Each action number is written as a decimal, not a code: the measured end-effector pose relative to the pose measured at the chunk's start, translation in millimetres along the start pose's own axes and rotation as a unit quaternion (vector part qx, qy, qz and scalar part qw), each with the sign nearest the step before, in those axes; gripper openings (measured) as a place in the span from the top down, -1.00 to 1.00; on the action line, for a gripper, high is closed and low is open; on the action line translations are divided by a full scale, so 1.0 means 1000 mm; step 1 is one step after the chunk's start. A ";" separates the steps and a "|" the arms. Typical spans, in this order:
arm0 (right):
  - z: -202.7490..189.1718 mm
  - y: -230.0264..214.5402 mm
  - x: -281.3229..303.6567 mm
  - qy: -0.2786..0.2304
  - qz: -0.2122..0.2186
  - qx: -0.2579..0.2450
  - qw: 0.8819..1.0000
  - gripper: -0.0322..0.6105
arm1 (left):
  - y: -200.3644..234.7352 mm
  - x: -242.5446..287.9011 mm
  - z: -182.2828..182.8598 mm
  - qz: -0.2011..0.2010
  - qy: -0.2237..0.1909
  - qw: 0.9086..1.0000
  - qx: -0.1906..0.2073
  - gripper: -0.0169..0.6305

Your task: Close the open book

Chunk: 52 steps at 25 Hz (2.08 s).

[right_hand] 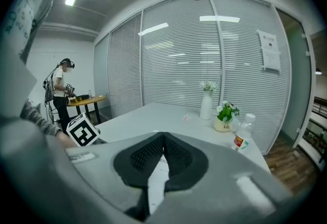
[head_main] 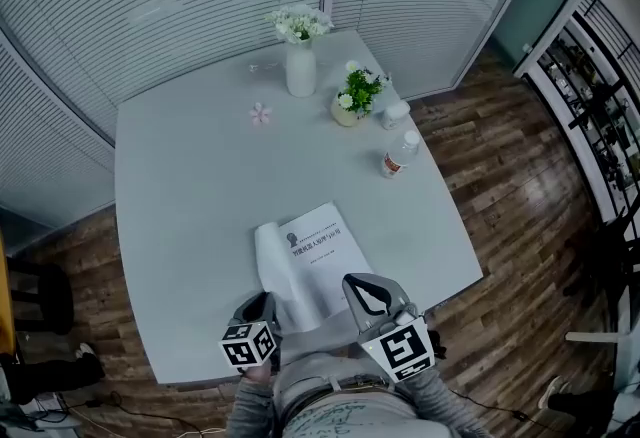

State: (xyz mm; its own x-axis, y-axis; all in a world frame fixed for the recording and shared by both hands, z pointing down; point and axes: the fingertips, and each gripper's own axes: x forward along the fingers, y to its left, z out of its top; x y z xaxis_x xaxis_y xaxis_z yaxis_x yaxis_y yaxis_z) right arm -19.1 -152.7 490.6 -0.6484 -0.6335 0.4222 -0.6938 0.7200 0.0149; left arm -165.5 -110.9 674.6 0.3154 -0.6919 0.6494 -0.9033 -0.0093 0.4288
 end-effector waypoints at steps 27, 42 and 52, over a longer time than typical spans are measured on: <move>-0.010 -0.057 -0.008 0.013 -0.009 -0.003 1.000 0.89 | -0.074 0.053 0.012 -0.048 0.015 0.998 0.028 0.86; -0.020 -0.084 -0.011 0.022 -0.012 0.002 1.000 0.89 | -0.177 0.088 0.048 -0.165 -0.043 0.985 0.032 0.86; -0.031 -0.110 -0.019 0.032 -0.025 0.009 0.999 0.89 | -0.198 0.143 0.034 -0.164 -0.015 0.986 0.024 0.86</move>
State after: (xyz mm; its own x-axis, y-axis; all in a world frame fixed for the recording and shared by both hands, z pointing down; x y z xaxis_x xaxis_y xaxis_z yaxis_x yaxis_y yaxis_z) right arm 79.3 -211.7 508.9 -0.5916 -0.6486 0.4789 -0.7307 0.6823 0.0214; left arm 48.4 -232.5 660.6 0.5854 -0.6671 0.4609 -0.7664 -0.2698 0.5829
